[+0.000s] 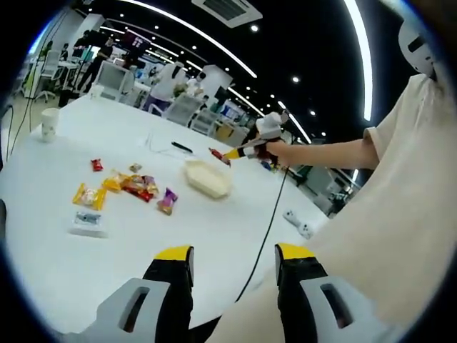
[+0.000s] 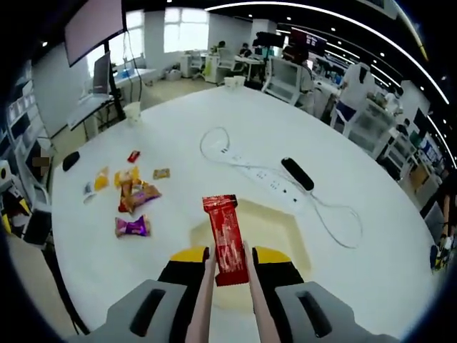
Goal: Place the target food into the container with the food tongs after gripping and lifting it, then release it inside without dropping or visibly crushing the food.
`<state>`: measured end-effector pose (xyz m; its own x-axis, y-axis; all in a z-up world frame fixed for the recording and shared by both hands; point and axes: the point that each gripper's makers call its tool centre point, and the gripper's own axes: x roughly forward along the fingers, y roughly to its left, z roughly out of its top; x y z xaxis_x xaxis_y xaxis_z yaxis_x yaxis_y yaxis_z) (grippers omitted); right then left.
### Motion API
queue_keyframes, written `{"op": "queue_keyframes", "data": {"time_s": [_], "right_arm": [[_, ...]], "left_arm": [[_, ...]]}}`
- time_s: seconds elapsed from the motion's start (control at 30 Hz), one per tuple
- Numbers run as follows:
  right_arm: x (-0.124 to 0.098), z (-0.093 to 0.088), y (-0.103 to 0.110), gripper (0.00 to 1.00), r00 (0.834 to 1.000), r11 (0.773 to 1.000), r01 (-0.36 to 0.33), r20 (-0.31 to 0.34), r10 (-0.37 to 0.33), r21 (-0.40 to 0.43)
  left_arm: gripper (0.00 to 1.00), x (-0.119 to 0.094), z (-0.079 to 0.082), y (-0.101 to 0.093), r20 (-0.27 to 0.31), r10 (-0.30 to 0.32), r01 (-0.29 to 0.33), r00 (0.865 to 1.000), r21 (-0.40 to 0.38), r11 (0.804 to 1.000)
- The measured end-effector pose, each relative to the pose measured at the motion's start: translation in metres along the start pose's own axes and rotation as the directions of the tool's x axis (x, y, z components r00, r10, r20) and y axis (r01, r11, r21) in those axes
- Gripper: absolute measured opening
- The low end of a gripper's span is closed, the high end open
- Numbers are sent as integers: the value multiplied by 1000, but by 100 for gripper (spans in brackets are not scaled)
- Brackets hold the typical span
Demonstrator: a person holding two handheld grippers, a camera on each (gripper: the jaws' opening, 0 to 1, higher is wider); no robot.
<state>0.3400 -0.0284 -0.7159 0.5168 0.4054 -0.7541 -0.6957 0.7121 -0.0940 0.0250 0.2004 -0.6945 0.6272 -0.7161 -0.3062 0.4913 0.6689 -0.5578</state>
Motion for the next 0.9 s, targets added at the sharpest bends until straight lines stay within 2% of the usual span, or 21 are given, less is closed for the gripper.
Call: {"op": "queue_keyframes", "data": {"time_s": [0.63, 0.9], "right_arm": [[-1, 5, -1, 22, 1000, 1000, 22, 9, -22, -10], [-1, 5, 10, 23, 1000, 1000, 5, 13, -5, 3]], "left_arm": [[43, -6, -5, 1, 18, 7, -7, 1000, -20, 1000], [43, -6, -7, 0, 15, 3, -3, 1000, -23, 1000]]}}
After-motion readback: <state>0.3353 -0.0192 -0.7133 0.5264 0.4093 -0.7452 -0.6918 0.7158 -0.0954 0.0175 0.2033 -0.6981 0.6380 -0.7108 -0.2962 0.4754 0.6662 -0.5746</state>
